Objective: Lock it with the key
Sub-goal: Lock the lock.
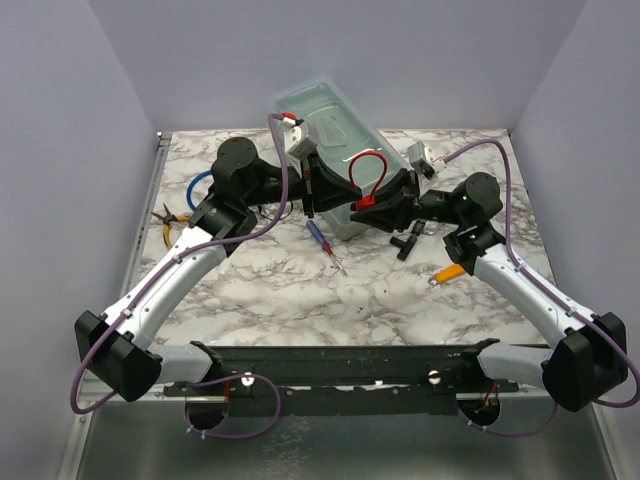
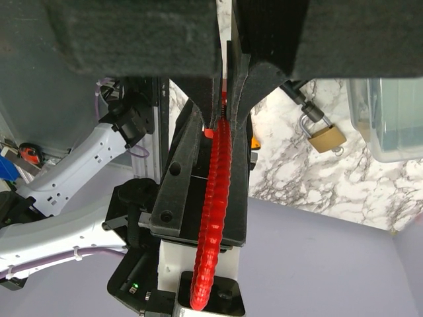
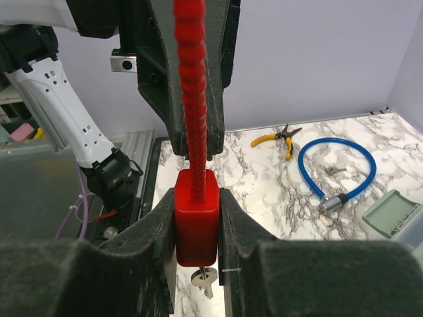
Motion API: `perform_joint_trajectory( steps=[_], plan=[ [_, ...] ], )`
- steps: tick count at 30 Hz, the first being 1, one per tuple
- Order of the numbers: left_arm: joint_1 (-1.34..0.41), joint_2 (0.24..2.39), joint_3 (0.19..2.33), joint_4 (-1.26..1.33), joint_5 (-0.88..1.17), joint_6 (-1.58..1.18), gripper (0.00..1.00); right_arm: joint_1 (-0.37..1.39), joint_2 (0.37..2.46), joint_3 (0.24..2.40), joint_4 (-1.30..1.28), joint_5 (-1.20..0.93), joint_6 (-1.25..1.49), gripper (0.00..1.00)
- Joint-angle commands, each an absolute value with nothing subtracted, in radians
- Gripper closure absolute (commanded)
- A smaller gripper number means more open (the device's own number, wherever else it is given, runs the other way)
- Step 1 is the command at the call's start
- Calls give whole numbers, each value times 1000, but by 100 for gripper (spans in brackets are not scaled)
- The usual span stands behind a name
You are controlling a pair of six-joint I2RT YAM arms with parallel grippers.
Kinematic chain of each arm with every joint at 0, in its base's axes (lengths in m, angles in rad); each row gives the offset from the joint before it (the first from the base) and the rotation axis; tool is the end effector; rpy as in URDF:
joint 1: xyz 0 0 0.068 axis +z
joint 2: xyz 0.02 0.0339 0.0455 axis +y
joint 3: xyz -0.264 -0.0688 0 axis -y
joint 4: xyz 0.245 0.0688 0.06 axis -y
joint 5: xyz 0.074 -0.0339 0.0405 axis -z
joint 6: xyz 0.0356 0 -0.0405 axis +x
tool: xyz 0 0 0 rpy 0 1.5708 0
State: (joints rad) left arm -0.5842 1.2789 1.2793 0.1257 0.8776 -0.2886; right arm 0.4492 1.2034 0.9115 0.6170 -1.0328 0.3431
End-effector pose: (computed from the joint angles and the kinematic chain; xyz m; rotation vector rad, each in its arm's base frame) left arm 0.2226 -0.1800 0.4386 0.9770 1.3200 -1.3117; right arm 0.2250 0.1424 0.3763 -1.0157 1.1534 1.2793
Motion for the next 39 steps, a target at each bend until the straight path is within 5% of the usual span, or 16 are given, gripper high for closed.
perform_joint_trajectory(
  steps=[1,23,26,29,39],
  plan=[
    [-584,1280,1249,48,921,-285,100,460,1197,927,721,-994,364,100],
    [-591,1275,1149,49,932,-315,98,460,1243,1008,728,-999,384,100],
    [-566,1275,1217,-35,933,-254,65,460,1234,983,698,-1001,363,100],
    [-513,1275,1297,-95,963,-231,45,460,1223,963,660,-1002,339,100],
    [-479,1306,1373,36,1064,-381,18,460,1254,921,722,-1049,425,100]
  ],
)
